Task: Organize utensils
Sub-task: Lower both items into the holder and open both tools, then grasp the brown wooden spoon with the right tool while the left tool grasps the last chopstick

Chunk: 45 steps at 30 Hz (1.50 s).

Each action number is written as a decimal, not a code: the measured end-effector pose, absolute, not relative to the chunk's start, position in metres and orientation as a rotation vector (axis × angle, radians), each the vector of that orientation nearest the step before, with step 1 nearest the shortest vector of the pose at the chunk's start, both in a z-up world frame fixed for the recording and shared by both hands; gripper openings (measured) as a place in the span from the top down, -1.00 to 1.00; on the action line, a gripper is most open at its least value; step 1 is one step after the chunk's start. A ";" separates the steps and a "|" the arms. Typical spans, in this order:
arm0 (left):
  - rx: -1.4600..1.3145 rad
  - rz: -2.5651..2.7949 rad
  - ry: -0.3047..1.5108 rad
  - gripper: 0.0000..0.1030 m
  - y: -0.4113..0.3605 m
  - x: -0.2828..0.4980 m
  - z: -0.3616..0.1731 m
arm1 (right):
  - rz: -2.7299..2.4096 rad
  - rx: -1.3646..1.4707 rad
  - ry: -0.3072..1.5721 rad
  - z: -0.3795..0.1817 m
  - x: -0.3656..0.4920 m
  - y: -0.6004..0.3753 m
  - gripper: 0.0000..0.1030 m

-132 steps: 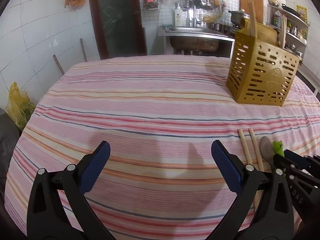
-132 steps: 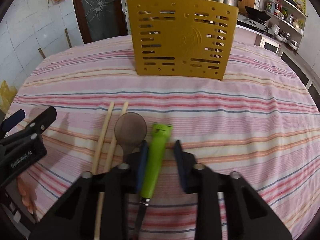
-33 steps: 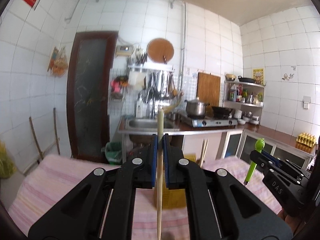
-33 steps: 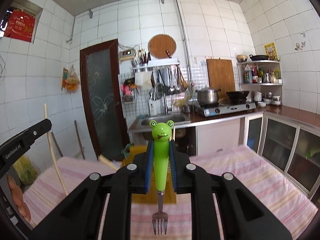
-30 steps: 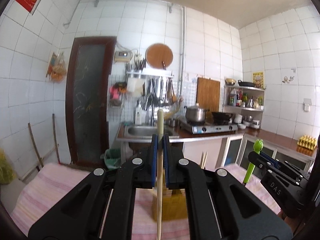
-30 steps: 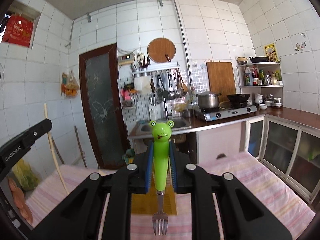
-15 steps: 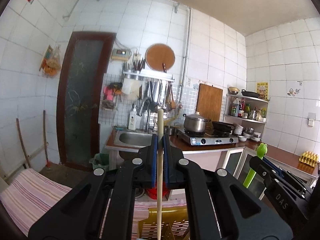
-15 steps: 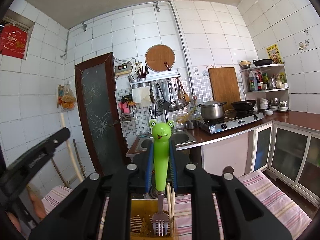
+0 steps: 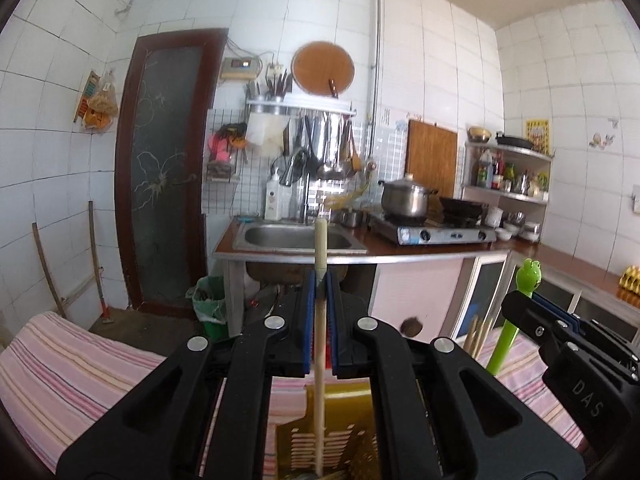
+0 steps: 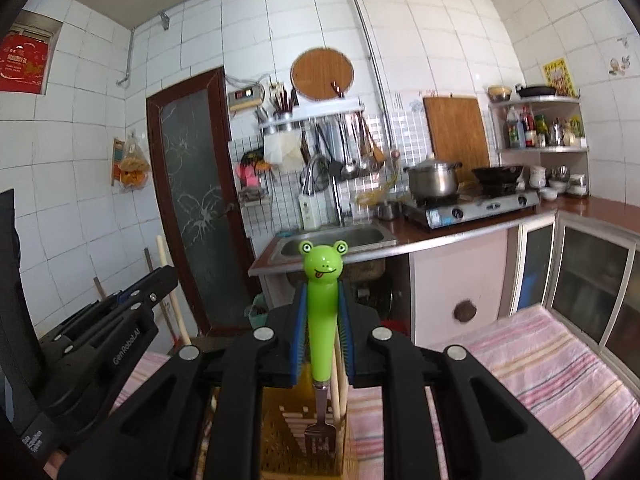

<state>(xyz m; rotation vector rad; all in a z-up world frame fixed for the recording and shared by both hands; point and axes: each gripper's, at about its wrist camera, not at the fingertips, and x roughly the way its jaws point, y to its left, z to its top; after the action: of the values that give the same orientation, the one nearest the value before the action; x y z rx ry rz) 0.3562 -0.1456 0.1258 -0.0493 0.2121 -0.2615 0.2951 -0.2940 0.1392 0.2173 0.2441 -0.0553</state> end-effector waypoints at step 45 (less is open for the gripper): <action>0.085 0.036 0.736 -0.88 0.094 0.241 -0.033 | 0.088 -0.056 0.829 -0.021 0.203 -0.134 -0.48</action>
<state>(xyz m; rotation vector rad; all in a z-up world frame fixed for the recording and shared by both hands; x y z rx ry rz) 0.2413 0.0941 -0.0328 0.0854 0.7359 0.0355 0.2035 -0.1344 -0.0205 -0.0558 0.8285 0.0878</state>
